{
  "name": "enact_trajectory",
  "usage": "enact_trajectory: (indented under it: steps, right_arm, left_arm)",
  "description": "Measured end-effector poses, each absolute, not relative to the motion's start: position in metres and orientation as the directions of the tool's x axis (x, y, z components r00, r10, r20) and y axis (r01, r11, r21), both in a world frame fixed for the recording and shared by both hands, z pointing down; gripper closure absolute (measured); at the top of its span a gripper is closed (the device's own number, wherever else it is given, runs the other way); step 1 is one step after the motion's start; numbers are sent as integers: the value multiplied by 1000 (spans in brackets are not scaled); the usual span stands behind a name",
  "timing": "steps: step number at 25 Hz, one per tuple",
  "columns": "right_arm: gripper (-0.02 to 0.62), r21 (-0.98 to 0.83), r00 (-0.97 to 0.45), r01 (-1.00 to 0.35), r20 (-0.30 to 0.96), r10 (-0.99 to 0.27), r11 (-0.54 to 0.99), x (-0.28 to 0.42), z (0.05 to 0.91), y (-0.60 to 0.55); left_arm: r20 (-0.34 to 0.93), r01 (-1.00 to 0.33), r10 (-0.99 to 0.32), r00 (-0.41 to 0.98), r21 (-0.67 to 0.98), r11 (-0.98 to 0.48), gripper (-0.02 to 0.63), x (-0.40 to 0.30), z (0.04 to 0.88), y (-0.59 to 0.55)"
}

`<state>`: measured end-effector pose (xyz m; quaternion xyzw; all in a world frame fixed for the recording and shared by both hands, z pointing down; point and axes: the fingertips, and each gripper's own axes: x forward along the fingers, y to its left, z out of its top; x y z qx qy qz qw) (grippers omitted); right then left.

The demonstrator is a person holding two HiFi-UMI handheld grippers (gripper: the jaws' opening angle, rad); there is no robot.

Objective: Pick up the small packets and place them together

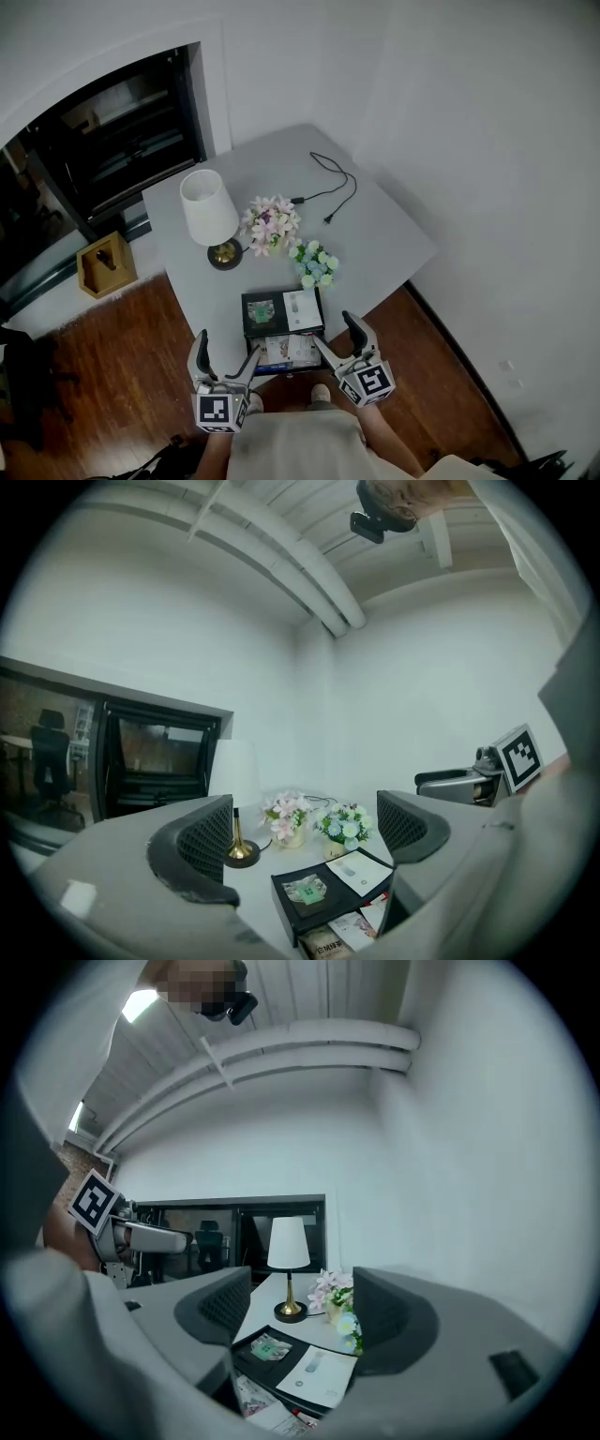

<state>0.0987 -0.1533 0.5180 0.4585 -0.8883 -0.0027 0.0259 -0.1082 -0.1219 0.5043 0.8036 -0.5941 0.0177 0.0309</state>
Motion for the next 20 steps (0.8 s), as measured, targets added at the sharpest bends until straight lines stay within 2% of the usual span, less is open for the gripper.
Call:
enact_trajectory:
  steps: [20]
  right_arm:
    - [241,41,-609,-788,102,-787,615,89,530,-146]
  left_arm:
    - [84,-952,-948,306,47,-303,137,-109,509,-117]
